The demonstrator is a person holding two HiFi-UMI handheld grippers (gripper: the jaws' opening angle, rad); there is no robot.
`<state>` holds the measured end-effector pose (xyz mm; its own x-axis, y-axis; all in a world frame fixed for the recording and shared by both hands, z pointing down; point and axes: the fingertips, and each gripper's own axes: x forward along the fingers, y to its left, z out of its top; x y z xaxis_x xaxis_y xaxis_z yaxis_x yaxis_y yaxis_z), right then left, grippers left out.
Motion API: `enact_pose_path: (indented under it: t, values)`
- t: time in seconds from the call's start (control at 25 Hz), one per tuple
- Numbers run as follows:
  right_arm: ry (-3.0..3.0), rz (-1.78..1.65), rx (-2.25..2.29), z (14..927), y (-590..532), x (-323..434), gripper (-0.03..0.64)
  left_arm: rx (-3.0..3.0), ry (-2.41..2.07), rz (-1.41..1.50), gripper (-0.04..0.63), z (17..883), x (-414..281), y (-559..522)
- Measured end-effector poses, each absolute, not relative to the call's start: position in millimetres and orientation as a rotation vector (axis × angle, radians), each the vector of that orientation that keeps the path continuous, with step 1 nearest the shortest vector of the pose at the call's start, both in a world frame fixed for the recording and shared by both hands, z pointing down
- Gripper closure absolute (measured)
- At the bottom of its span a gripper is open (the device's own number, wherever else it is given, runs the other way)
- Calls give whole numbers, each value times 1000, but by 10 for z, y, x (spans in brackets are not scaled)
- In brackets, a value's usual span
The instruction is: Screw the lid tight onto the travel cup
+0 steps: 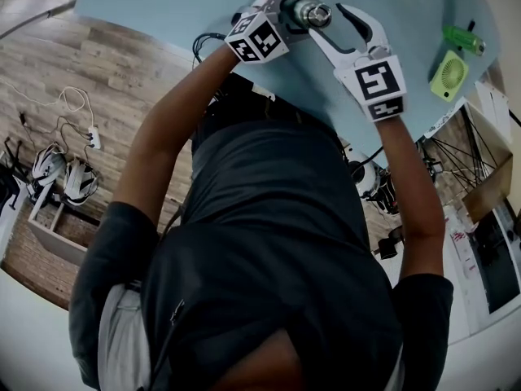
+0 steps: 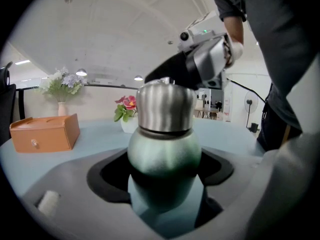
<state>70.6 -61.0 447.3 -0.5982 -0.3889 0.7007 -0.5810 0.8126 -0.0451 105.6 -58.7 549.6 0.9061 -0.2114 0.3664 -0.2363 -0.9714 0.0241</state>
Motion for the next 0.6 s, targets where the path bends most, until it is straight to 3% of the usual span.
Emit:
enact_pose_path:
  t: [0.28, 0.6]
  values:
    - [-2038, -227, -221, 4653, -434, 673, 370, 2998, -349, 562, 165, 5508, 1052, -589]
    - [-1893, -358, -493, 4788, -446, 647, 387, 2997, -348, 562, 165, 5518, 1056, -602]
